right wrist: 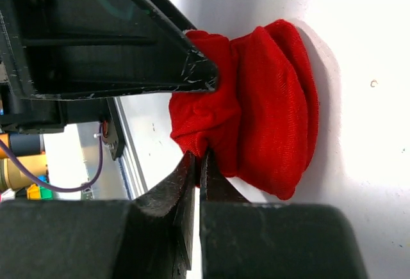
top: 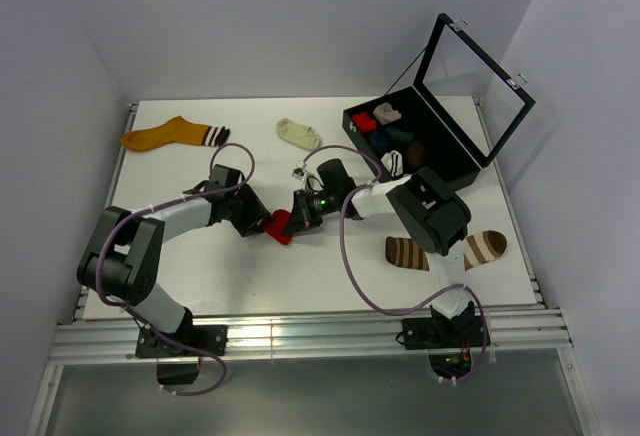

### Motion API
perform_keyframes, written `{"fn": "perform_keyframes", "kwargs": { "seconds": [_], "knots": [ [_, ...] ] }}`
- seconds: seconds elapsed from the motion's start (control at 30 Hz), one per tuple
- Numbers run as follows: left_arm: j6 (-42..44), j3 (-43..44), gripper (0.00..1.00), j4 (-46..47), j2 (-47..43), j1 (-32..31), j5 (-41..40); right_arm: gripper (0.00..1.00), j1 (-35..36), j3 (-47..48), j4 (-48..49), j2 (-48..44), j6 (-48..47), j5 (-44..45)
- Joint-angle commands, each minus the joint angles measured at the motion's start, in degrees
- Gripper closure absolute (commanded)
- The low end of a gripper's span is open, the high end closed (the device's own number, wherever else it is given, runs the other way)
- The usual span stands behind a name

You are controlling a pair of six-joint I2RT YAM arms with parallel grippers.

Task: Roll the socks
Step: Roll the sock at the center of the board.

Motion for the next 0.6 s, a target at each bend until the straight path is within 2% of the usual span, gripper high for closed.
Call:
{"fn": "perform_keyframes", "kwargs": {
  "seconds": [0.0,0.03,0.13,0.17,0.23,0.37,0.4,0.57],
  "knots": [
    [0.52,2.11,0.51,-0.90,2.48,-0.53,-0.70,0.97,-0.30,0.99,-6.37,1.23,-1.69,2.88],
    [0.70,2.20,0.53,-1.17,2.93,-0.53,-0.70,0.95,-0.21,1.42,-7.25,0.79,-2.48,3.76],
    [1.05,2.46,0.60,-2.22,4.16,-0.80,-0.79,0.80,-0.04,1.60,-9.80,-2.36,-5.72,7.80],
    [1.31,3.07,0.64,-2.75,4.42,-0.88,-1.14,0.69,0.14,1.60,-10.42,-3.42,-6.52,10.34],
    [2.36,4.74,0.66,-5.12,5.56,-0.97,-1.93,0.57,0.66,1.78,-12.97,-6.93,-9.32,14.12],
    [4.30,7.64,0.67,-8.90,6.88,-1.15,-2.81,0.47,3.82,1.34,-16.13,-13.88,-14.50,27.64],
    [4.56,8.17,0.67,-9.60,7.32,-1.24,-2.99,0.46,5.83,1.25,-16.14,-15.11,-15.74,33.77],
    [5.97,10.81,0.67,-12.33,8.29,-1.50,-3.34,0.41,14.10,1.51,-16.14,-20.39,-23.30,51.12]
  ]
}}
